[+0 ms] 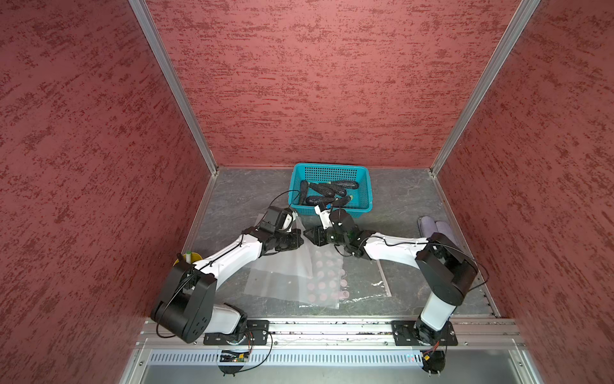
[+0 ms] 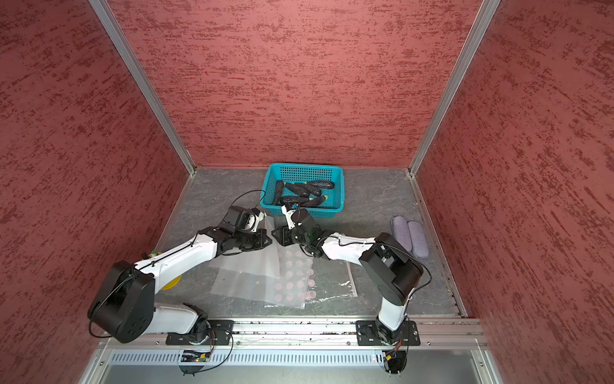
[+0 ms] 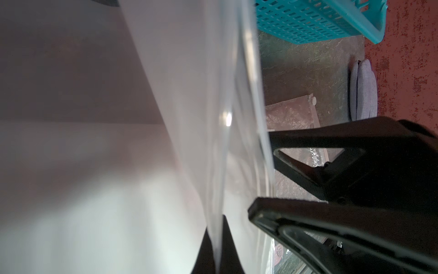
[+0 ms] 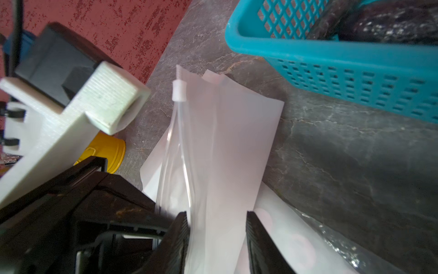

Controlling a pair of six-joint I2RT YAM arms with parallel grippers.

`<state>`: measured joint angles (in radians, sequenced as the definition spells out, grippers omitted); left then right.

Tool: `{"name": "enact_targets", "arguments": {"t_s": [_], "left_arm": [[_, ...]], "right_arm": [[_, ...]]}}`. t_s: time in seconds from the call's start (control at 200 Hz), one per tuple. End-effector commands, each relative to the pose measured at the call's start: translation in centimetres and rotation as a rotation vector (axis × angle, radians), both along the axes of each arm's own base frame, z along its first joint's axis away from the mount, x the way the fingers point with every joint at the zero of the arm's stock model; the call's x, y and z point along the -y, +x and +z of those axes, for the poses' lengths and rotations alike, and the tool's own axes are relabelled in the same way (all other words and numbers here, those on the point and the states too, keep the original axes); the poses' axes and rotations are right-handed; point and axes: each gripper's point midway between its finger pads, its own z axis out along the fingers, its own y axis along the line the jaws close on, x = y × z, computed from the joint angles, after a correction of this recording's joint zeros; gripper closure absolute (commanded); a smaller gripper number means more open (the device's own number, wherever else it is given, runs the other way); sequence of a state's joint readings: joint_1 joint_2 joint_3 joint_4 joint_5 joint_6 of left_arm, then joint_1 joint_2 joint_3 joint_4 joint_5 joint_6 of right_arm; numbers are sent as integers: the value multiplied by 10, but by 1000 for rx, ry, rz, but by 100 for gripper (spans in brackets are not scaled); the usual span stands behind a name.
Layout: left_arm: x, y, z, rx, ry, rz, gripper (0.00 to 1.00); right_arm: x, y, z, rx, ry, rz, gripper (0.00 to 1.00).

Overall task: Place the eggplant in a zip-top bag and seal the zipper
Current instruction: Open the zipper food storage bag.

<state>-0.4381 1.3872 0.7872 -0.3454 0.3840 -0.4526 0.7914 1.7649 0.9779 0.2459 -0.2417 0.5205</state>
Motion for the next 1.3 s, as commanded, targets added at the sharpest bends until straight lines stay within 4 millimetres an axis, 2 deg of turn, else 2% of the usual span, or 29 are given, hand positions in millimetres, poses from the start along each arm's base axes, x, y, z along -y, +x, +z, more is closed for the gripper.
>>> {"name": "enact_targets", "arguments": {"t_s": [0.0, 0.185, 0.286, 0.396, 0.506, 0.641, 0.892, 1.057, 1.297], "left_arm": [[2, 2, 13, 37, -1, -20, 100], [1, 2, 15, 41, 5, -15, 100], [-2, 4, 14, 44, 22, -2, 100], [-6, 6, 6, 30, 51, 16, 85], [-6, 8, -1, 19, 66, 20, 73], [-2, 15, -5, 24, 70, 34, 49], [18, 12, 5, 47, -17, 6, 25], [24, 2, 23, 94, -121, -8, 17], [31, -6, 18, 88, -167, -37, 14]], "right_arm": [[-1, -1, -10, -3, -38, 3, 68], [0, 0, -14, 0, -57, -6, 85], [-1, 0, -9, 7, -51, -7, 94], [-3, -1, -3, 11, -42, -3, 100], [-5, -4, 3, 8, -26, 4, 100], [-7, -7, 9, -3, 5, 5, 100], [-3, -5, 5, -12, -2, -28, 100], [-1, -2, 8, 1, -7, -46, 100], [-3, -1, 18, 8, 16, -43, 100]]}}
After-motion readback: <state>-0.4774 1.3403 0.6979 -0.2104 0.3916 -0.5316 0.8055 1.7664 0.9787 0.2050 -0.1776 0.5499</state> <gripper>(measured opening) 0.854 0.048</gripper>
